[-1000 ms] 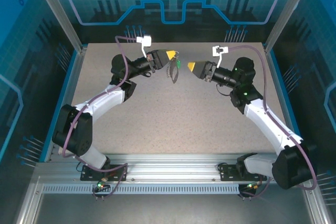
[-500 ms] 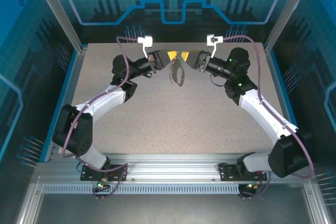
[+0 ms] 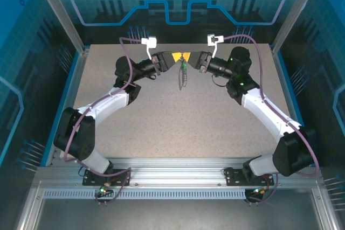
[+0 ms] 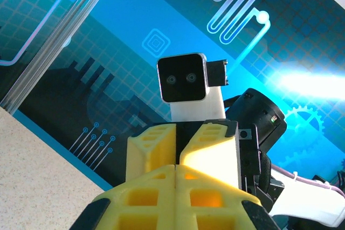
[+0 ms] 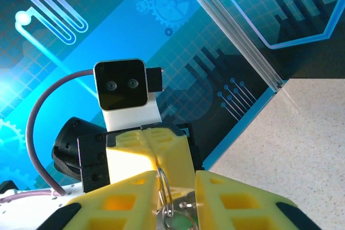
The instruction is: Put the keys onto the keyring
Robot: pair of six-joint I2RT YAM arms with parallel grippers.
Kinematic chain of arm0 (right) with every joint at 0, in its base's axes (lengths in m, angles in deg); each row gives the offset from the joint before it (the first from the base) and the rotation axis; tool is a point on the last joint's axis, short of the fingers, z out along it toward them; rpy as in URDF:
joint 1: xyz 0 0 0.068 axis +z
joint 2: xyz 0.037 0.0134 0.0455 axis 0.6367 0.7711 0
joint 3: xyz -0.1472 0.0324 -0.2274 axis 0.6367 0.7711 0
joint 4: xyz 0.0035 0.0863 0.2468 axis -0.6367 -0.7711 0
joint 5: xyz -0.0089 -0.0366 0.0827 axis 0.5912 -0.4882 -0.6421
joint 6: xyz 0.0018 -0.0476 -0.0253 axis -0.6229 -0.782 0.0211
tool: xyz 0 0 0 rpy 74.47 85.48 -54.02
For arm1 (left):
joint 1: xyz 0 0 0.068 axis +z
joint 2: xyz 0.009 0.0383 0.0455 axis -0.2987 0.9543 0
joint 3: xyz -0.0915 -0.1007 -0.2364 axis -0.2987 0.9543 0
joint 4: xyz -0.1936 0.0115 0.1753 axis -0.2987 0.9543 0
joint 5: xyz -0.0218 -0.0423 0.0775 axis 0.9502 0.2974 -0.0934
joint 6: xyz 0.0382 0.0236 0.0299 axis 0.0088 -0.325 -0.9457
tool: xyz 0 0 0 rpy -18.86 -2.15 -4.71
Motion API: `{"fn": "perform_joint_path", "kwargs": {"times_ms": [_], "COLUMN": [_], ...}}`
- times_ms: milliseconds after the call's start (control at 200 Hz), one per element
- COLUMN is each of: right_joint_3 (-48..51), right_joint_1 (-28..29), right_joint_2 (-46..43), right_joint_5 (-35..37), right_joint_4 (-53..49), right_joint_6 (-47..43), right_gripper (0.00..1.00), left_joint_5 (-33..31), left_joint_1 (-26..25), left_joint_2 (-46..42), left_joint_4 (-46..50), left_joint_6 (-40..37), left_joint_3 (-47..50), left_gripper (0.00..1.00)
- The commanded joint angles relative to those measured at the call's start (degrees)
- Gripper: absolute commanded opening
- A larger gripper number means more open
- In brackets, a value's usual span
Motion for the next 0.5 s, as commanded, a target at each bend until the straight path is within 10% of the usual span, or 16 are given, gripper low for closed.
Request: {"fn": "perform_joint_path", "kwargs": {"times_ms": [0,495], "right_joint_3": [-2.2,-4.9], "right_joint_1": [0.7,1.1], "right_joint_2": [0.8,1.7], "right_joint_5": [-1.2,-5.9], "right_joint_4": [1.5,-3.1], "right_joint_6": [-0.5,-3.7], "right_gripper": [0.22,0.0], "left_joint_5": [-0.4,-0.3], "left_joint_1": [-0.5,-0.4], "left_joint_2": [-1.8,-1.7], "left_joint_4": [-3.8,-3.7], "left_joint_6": [-0.3,-0.2], "left_joint_3": [0.2,-0.1], "left_gripper": [0.0,0.0]}}
